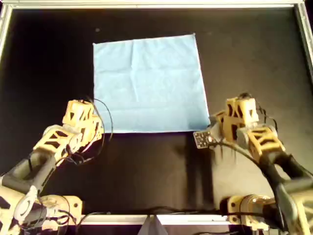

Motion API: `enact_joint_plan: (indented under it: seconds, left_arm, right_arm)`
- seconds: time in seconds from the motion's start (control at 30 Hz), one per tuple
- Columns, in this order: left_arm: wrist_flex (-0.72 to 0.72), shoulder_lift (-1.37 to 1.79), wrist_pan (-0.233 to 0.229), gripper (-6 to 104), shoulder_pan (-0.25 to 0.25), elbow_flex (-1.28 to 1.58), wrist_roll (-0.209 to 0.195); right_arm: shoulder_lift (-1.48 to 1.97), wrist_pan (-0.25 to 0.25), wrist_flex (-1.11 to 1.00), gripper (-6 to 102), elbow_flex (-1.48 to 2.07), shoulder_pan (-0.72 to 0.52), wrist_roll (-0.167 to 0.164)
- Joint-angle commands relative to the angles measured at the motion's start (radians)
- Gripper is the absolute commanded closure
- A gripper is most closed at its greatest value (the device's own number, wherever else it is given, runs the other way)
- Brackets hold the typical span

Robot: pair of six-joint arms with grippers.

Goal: Fold a cloth

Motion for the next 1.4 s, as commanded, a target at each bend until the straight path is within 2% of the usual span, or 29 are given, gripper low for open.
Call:
enact_joint_plan:
  seconds: [0.0, 0.3, 0.4, 0.53, 0.77, 1.0, 1.07, 1.27, 1.37]
  left_arm:
    - [-0.015, 0.043, -0.002, 94, -0.005, -0.014, 0.008]
    - [-0.020, 0.035, 0.009, 94, -0.015, -0.034, 0.009]
    - [-0.021, -0.015, -0.002, 94, -0.005, -0.038, 0.012]
    - [-0.037, -0.080, -0.005, 94, -0.003, -0.072, 0.041]
    - [-0.069, -0.123, -0.006, 94, -0.002, -0.164, 0.046]
    - [-0.069, -0.124, -0.008, 94, 0.000, -0.264, 0.046]
    - [-0.069, -0.124, -0.008, 94, 0.018, -0.284, 0.048]
    - [-0.069, -0.126, -0.008, 94, 0.138, -0.364, 0.048]
    - [-0.069, -0.126, -0.008, 94, 0.170, -0.402, 0.048]
  right_arm:
    - [0.137, 0.008, -0.014, 96, 0.032, -0.012, 0.006]
    - [0.235, 0.006, -0.014, 96, 0.112, -0.012, -0.009]
    - [0.235, 0.006, -0.014, 96, 0.118, -0.012, -0.009]
    - [0.235, 0.006, -0.014, 96, 0.112, -0.017, -0.005]
    - [0.229, 0.006, -0.018, 96, 0.086, -0.043, 0.003]
    - [0.187, 0.008, -0.149, 96, 0.031, -0.043, 0.005]
    - [0.181, 0.008, -0.181, 96, 0.014, -0.043, 0.005]
    - [0.178, 0.008, -0.259, 96, -0.052, -0.043, 0.002]
    - [0.160, 0.008, -0.304, 96, -0.077, -0.043, -0.008]
